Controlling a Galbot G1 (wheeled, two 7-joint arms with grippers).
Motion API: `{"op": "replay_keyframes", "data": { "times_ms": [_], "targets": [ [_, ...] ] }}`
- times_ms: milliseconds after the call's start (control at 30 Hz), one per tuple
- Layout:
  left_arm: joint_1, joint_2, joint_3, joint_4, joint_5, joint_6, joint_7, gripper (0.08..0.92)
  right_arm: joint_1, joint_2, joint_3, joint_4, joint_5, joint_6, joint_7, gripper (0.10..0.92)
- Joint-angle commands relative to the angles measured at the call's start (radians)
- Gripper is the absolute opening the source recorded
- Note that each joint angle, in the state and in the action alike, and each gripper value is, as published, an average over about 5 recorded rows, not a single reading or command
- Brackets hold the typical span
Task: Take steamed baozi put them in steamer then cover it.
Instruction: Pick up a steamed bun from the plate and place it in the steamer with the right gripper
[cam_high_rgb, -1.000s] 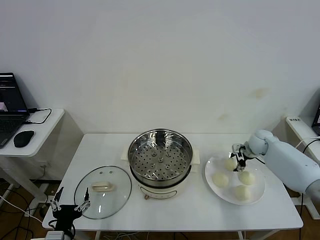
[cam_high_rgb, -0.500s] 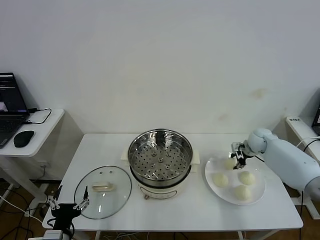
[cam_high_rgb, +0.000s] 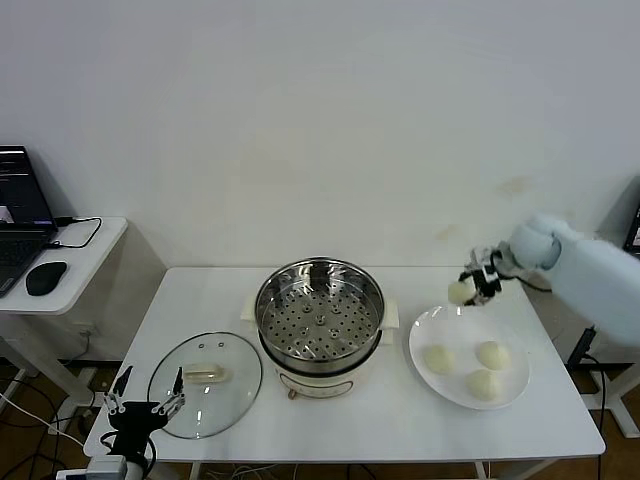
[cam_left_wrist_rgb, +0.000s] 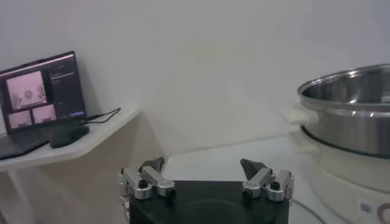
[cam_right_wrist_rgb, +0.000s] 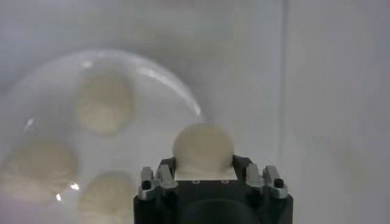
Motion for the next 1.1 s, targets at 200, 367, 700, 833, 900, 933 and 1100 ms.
{"op": "replay_keyframes", "data": {
  "times_ms": [200,367,700,833,900,933,1100],
  "targets": [
    [-0.008,0.012,-0.015,0.004,-0.035,0.0,0.001,0.823,0.377,0.217,-0.282,0.148,0.267,0.035,0.035,0.594],
    [-0.012,0.013,-0.024,0.01,-0.038,0.0,0.001,0.823,0.367,0.361,-0.323,0.111,0.23,0.105,0.048,0.594],
    [-0.019,0.013,-0.047,0.011,-0.045,0.001,0.001,0.823,0.275,0.552,-0.383,-0.001,0.017,0.347,0.089,0.594],
    [-0.019,0.013,-0.053,0.014,-0.048,0.001,0.001,0.823,0.239,0.592,-0.395,-0.067,-0.099,0.443,0.109,0.596],
    [-0.021,0.012,-0.053,0.014,-0.048,0.001,0.001,0.823,0.22,0.608,-0.394,-0.105,-0.153,0.486,0.117,0.599],
    [-0.022,0.011,-0.053,0.014,-0.048,0.002,0.001,0.823,0.211,0.614,-0.393,-0.122,-0.173,0.504,0.121,0.603],
    [-0.028,0.01,-0.052,0.016,-0.048,0.004,0.003,0.823,0.161,0.631,-0.38,-0.192,-0.257,0.565,0.135,0.617]
  ]
}}
